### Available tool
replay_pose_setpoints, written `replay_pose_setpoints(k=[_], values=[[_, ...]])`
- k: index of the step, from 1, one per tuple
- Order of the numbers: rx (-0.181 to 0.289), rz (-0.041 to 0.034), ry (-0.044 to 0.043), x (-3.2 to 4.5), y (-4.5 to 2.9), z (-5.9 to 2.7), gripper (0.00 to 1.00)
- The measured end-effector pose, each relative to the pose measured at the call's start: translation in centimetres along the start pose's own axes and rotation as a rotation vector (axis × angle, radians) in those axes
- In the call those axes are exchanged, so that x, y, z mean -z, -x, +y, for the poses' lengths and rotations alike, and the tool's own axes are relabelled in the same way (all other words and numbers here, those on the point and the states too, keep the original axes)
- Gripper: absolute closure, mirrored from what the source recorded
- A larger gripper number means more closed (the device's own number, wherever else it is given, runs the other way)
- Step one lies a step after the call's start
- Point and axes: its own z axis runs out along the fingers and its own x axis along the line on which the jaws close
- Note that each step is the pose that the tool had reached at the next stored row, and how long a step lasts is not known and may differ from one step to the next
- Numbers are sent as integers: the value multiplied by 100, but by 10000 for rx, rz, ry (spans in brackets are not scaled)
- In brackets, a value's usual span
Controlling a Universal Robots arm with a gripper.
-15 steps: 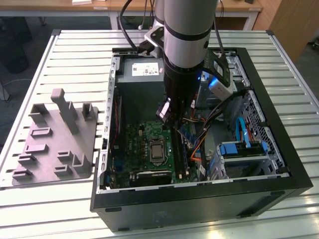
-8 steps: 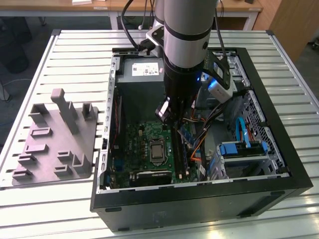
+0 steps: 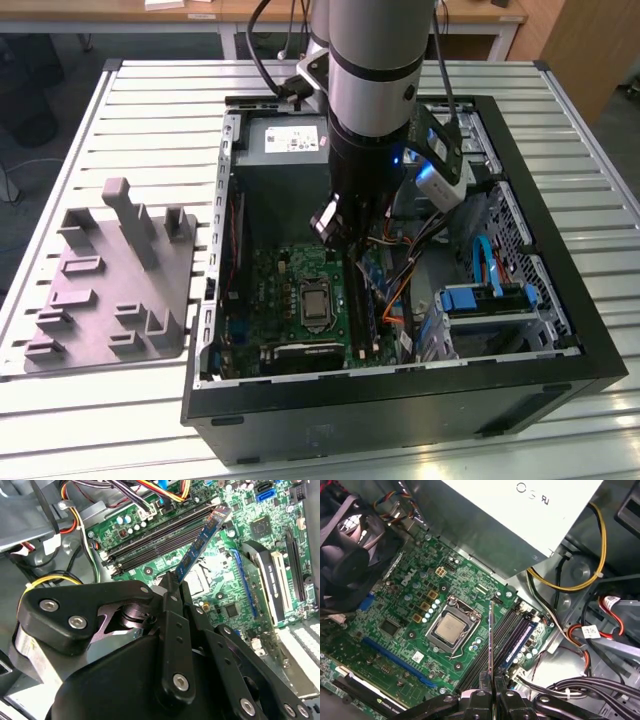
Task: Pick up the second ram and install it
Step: 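Insert the second ram into the second slot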
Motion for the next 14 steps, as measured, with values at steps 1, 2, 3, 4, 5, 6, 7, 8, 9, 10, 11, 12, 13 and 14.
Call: replay_pose_setpoints(k=[1, 2, 3, 4, 5, 6, 7, 8, 9, 10, 11, 12, 13, 14], values=[[-59, 0, -4, 0, 0, 0, 86], [-120, 0, -7, 0, 0, 0, 86], [-193, 0, -12, 0, 0, 0, 86], [-253, 0, -16, 0, 0, 0, 86], [-316, 0, -19, 0, 0, 0, 86], [-379, 0, -24, 0, 0, 0, 86], [-434, 0, -27, 0, 0, 0, 86], [-486, 0, -31, 0, 0, 0, 86], [-540, 0, -34, -1, 0, 0, 86], [-594, 0, -37, 0, 0, 0, 86], [-650, 0, -41, -1, 0, 0, 86], [-708, 0, -44, -1, 0, 0, 86], [-764, 0, -48, -1, 0, 0, 86], [-827, 1, -52, -1, 0, 0, 86]])
